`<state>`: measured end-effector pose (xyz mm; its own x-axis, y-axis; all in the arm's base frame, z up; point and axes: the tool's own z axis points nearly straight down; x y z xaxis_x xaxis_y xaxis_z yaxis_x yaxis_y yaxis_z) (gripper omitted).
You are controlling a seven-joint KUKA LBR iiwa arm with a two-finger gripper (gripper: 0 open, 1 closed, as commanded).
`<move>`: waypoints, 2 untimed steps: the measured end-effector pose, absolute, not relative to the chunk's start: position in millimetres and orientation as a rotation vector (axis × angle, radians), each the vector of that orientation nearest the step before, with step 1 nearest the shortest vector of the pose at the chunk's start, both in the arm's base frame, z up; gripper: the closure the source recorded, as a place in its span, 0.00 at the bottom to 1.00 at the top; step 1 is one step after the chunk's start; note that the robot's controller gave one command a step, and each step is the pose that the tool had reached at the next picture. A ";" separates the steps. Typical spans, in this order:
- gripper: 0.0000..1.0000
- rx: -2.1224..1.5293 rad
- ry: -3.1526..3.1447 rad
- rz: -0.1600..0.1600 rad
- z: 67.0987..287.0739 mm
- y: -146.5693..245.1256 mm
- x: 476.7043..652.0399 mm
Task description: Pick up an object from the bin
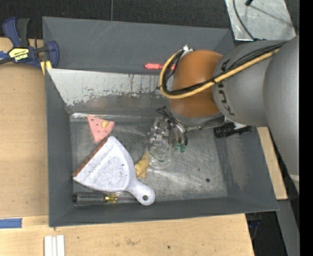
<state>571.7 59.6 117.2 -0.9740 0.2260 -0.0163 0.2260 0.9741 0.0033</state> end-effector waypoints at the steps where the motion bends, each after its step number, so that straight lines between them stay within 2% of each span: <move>1: 1.00 0.592 3.091 -0.003 139.0 68.4 562.9; 2: 1.00 0.232 3.115 0.005 129.4 29.7 557.7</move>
Offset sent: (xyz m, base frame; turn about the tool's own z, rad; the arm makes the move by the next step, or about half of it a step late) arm -0.0312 -0.0779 -0.0472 -0.2272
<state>557.7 29.7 129.4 -0.9888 0.1482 -0.0177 0.1481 0.9890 0.0043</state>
